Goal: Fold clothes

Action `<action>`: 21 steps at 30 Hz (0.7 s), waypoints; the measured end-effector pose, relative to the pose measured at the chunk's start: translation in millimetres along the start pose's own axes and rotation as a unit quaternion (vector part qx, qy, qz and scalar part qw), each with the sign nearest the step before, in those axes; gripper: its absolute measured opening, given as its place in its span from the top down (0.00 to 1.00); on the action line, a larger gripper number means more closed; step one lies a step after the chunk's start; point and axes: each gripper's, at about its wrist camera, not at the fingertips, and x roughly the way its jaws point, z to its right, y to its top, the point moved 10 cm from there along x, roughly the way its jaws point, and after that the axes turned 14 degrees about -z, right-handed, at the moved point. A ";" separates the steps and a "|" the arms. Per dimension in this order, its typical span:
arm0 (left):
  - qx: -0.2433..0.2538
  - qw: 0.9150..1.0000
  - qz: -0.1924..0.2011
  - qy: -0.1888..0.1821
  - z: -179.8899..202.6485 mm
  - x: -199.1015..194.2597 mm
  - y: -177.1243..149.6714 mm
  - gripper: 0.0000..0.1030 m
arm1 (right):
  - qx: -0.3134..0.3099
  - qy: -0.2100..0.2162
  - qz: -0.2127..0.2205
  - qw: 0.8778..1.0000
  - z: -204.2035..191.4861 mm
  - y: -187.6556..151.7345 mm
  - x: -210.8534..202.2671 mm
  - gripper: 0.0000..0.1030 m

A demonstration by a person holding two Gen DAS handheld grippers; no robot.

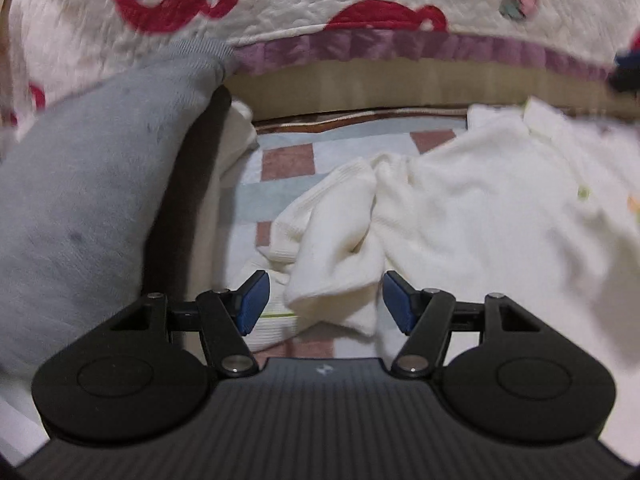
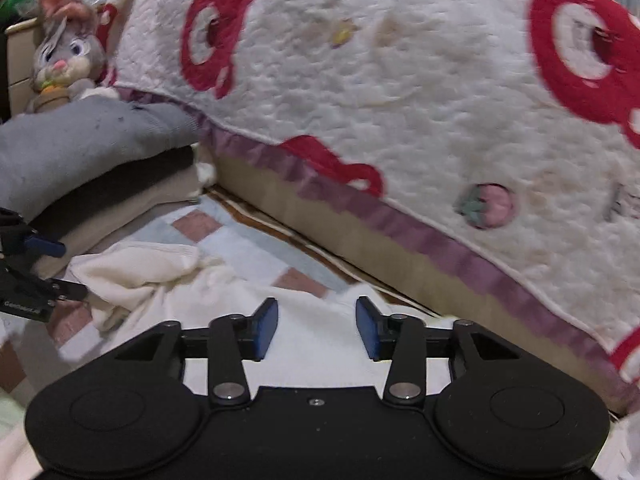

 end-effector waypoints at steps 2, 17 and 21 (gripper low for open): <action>-0.045 0.998 -0.005 -0.031 -8.6 9.0 -6.7 0.38 | 0.008 0.008 -0.012 1.000 -15.6 2.9 21.2 1.00; -0.093 0.994 -0.046 -0.036 -10.1 63.9 -10.6 0.37 | 0.077 0.098 -0.106 0.987 -94.0 -40.2 141.1 0.95; -0.039 0.999 0.005 0.000 -1.6 57.7 2.4 0.93 | 0.095 0.110 -0.106 0.984 -91.0 -46.7 143.1 0.94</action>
